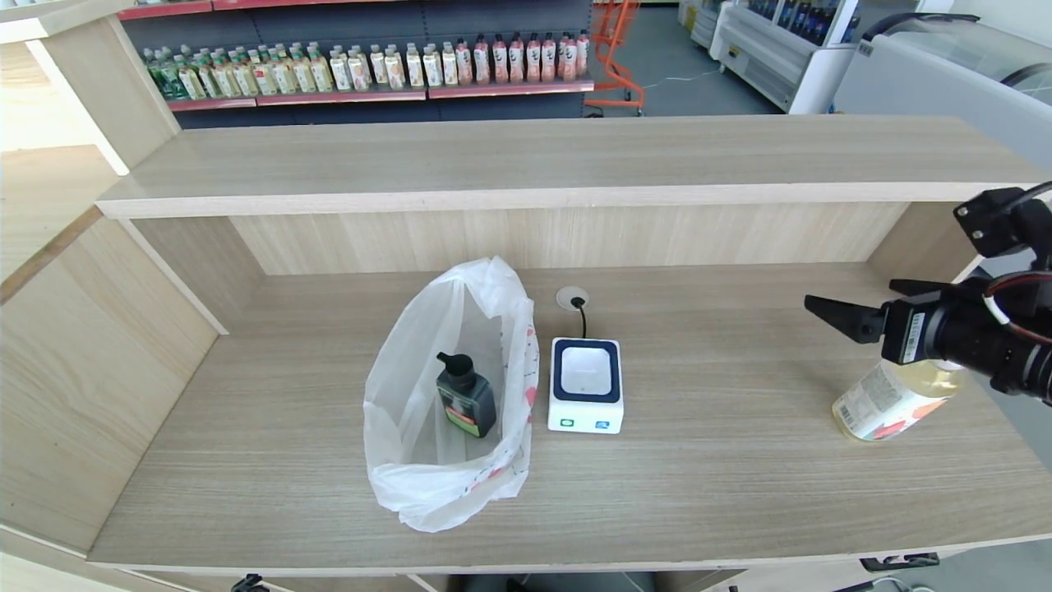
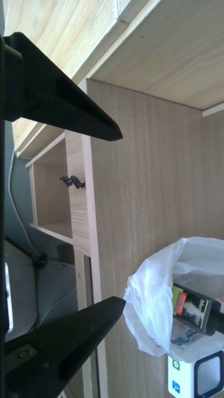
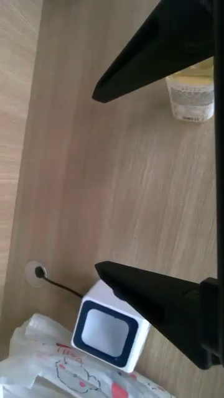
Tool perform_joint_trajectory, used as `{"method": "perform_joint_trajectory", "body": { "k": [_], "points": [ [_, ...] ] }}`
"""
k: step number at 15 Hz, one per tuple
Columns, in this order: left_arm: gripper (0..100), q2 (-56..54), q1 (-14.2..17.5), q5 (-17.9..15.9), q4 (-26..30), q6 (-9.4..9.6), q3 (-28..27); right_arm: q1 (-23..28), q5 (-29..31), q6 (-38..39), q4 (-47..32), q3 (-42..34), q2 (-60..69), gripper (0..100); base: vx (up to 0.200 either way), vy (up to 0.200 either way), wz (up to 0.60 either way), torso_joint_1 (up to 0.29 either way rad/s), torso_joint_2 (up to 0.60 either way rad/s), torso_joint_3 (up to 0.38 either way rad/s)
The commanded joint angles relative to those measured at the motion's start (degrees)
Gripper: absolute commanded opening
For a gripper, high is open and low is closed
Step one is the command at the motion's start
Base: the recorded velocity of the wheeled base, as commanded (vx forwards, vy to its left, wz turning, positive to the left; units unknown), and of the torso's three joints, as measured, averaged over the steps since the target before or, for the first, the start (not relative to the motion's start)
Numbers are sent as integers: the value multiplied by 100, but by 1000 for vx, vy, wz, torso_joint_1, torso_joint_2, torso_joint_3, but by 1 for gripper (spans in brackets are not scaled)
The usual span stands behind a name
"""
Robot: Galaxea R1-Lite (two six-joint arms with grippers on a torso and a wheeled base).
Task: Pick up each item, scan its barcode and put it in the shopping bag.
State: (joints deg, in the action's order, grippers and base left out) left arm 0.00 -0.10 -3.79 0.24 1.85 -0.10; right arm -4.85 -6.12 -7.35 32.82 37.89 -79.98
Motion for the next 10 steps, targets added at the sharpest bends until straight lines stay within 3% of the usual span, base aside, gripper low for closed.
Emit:
{"method": "perform_joint_trajectory", "body": {
  "k": [1, 5, 10],
  "points": [
    [100, 9, 1, 1, 2, -1, 1, 72, 49, 6, -39, -352, 510, 100, 0, 0, 0, 0, 0, 0],
    [100, 9, 1, 1, 2, -10, 1, 406, 49, 6, -39, -458, 501, 100, 0, 0, 0, 0, 0, 0],
    [100, 9, 1, 1, 2, -1, 1, 643, 392, 454, -179, -431, 299, 100, 0, -200, 0, 2, -1, -1]
  ]
}}
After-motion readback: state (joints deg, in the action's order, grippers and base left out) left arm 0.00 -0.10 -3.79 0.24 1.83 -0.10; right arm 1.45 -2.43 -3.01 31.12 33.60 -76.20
